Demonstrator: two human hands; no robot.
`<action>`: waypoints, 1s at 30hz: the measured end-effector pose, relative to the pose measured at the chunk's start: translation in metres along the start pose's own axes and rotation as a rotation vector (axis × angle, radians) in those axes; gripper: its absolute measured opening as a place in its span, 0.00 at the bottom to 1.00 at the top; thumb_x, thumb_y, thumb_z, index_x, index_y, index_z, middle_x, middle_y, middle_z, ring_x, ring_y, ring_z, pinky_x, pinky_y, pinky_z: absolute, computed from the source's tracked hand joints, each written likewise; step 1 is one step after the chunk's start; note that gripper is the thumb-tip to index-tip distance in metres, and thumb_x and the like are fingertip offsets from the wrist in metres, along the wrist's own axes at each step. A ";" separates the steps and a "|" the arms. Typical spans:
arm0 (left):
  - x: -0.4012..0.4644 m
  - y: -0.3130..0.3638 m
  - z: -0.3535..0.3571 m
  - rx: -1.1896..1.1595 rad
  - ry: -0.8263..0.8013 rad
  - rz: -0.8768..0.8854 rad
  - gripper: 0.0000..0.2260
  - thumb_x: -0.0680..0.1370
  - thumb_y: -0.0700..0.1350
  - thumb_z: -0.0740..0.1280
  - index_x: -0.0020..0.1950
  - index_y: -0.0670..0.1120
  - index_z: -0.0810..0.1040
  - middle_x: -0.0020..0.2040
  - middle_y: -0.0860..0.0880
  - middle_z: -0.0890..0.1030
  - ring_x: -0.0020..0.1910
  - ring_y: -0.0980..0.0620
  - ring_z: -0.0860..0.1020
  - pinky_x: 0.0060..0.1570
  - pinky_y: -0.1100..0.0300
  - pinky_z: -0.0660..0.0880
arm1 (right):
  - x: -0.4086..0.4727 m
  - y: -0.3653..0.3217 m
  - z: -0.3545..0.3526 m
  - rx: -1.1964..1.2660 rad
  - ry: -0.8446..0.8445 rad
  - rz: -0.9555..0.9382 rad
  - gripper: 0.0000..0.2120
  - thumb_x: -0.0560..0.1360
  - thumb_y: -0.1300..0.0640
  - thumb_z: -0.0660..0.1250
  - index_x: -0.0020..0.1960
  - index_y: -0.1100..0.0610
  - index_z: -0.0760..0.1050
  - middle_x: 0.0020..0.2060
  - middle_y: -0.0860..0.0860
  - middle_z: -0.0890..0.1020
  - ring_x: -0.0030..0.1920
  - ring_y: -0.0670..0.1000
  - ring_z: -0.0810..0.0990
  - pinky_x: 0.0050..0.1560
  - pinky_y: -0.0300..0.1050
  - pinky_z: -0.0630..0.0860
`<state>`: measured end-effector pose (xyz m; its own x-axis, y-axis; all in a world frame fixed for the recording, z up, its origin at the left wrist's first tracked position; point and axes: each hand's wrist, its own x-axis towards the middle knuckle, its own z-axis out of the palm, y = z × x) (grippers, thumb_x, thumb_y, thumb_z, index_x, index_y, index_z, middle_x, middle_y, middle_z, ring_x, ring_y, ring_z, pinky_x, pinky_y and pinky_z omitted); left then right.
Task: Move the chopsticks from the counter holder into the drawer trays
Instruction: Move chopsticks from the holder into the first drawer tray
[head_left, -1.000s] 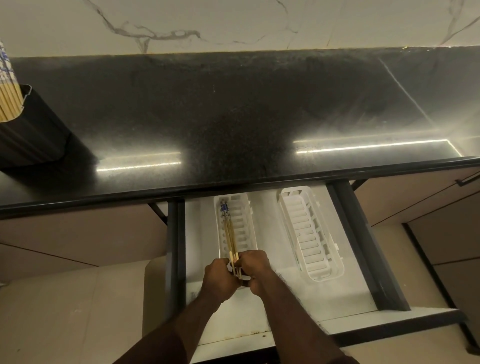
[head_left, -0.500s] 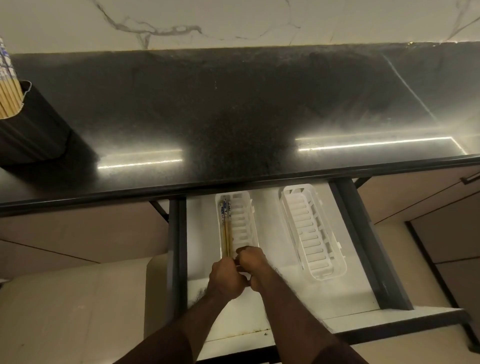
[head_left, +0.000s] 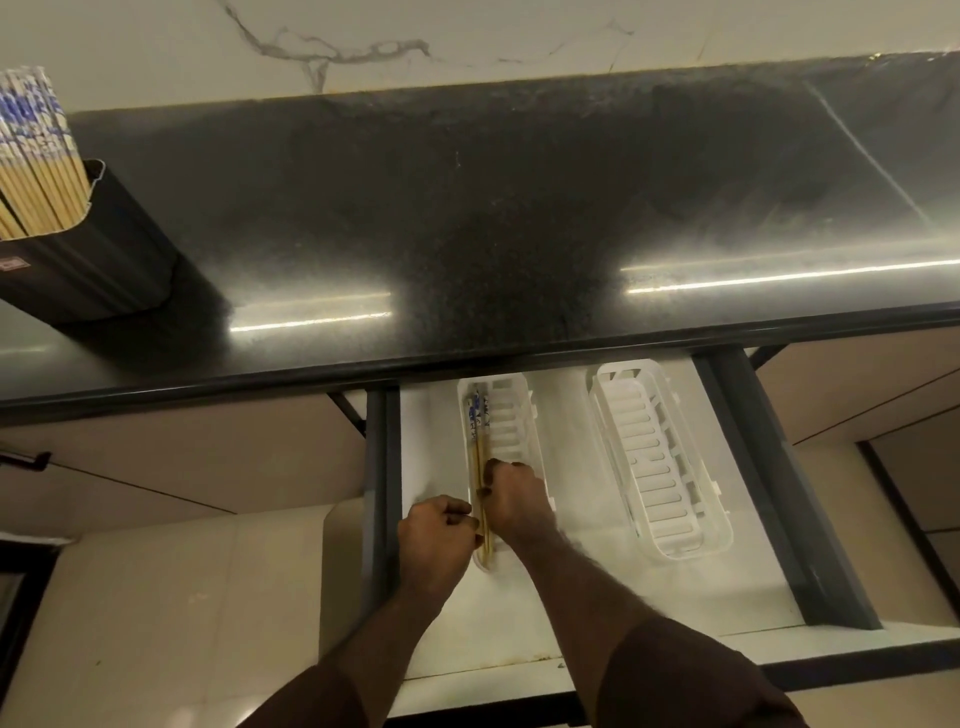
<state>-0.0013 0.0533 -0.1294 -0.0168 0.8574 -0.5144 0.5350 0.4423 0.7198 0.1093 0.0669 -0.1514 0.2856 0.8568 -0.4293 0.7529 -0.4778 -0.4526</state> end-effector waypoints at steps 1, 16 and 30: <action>0.000 0.000 -0.001 -0.019 -0.005 -0.004 0.08 0.73 0.32 0.69 0.49 0.40 0.83 0.40 0.46 0.84 0.39 0.49 0.84 0.45 0.54 0.83 | 0.001 0.000 0.000 -0.020 -0.001 -0.008 0.11 0.80 0.59 0.60 0.59 0.60 0.77 0.54 0.58 0.83 0.53 0.59 0.82 0.53 0.49 0.78; 0.002 -0.001 -0.001 -0.048 -0.032 0.008 0.06 0.76 0.34 0.67 0.49 0.40 0.82 0.42 0.45 0.84 0.39 0.49 0.84 0.42 0.59 0.83 | 0.002 -0.005 0.008 -0.010 -0.009 0.098 0.20 0.80 0.58 0.58 0.71 0.60 0.63 0.59 0.60 0.78 0.59 0.62 0.79 0.58 0.53 0.76; 0.000 -0.002 -0.001 -0.024 -0.016 0.008 0.05 0.77 0.35 0.67 0.49 0.41 0.82 0.42 0.46 0.83 0.40 0.49 0.84 0.42 0.60 0.82 | -0.004 -0.003 0.001 0.050 -0.011 0.078 0.13 0.80 0.60 0.60 0.63 0.62 0.71 0.57 0.58 0.81 0.58 0.59 0.80 0.56 0.49 0.77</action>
<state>-0.0031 0.0526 -0.1305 0.0010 0.8565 -0.5161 0.5145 0.4421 0.7347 0.1054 0.0649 -0.1494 0.3353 0.8147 -0.4731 0.6980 -0.5521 -0.4561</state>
